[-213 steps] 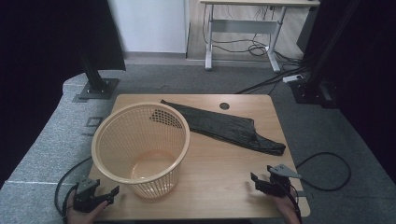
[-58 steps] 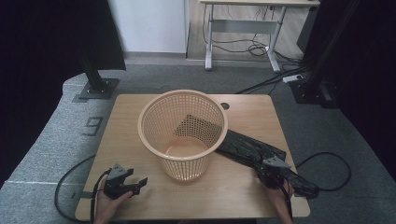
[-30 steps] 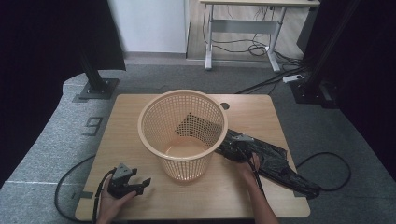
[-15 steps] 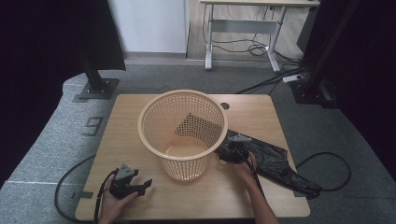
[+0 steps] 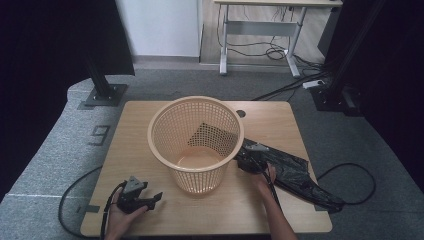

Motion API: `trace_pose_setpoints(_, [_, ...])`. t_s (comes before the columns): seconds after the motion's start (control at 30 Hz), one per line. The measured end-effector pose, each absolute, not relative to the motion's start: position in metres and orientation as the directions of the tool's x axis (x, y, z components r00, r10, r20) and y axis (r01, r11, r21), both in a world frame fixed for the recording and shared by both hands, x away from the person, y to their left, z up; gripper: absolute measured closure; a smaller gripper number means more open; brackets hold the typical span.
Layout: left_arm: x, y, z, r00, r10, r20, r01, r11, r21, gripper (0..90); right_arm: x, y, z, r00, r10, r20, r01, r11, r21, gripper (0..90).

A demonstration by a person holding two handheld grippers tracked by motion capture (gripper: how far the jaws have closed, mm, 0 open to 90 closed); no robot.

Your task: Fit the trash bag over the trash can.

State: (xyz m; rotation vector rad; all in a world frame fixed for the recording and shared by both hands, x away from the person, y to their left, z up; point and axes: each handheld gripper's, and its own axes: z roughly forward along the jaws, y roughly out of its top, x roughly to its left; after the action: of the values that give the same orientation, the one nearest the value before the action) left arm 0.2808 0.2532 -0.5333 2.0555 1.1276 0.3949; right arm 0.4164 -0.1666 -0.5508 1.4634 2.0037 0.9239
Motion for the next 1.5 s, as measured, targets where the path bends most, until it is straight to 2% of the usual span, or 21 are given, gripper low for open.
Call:
trace_pose_setpoints(0.03, [0.281,0.253,-0.533,0.565,0.821,-0.082,0.591,-0.334,0.734,24.7,0.416,-0.171,-0.55,-0.288,0.958,0.008,0.625,0.181,0.76,61.4])
trace_pose_setpoints(0.07, [0.28,0.253,-0.533,0.565,0.821,-0.082,0.591,-0.334,0.734,24.7,0.416,-0.171,-0.55,-0.288,0.958,0.008,0.625,0.181,0.76,61.4])
trace_pose_setpoints(0.2, [0.28,0.254,-0.534,0.565,0.821,-0.078,0.592,-0.338,0.732,24.8,0.418,-0.181,-0.549,-0.279,0.96,0.029,0.638,0.163,0.753,77.9])
trace_pose_setpoints(0.33, [0.281,0.254,-0.534,0.562,0.824,-0.075,0.594,-0.339,0.73,24.8,0.418,-0.193,-0.546,-0.299,0.947,0.115,0.644,0.111,0.757,84.7])
trace_pose_setpoints(0.67, [0.279,0.256,-0.533,0.554,0.83,-0.072,0.594,-0.333,0.733,24.8,0.391,-0.217,-0.505,-0.386,0.908,0.165,0.48,0.045,0.876,87.0])
trace_pose_setpoints(1.03, [0.279,0.258,-0.533,0.548,0.833,-0.074,0.594,-0.324,0.736,24.8,0.369,-0.241,-0.461,-0.378,0.918,0.122,0.345,0.018,0.939,87.8])
trace_pose_setpoints(1.5, [0.28,0.256,-0.533,0.556,0.828,-0.069,0.588,-0.334,0.736,25.1,0.351,-0.248,-0.427,-0.396,0.913,0.1,0.229,-0.007,0.973,88.0])
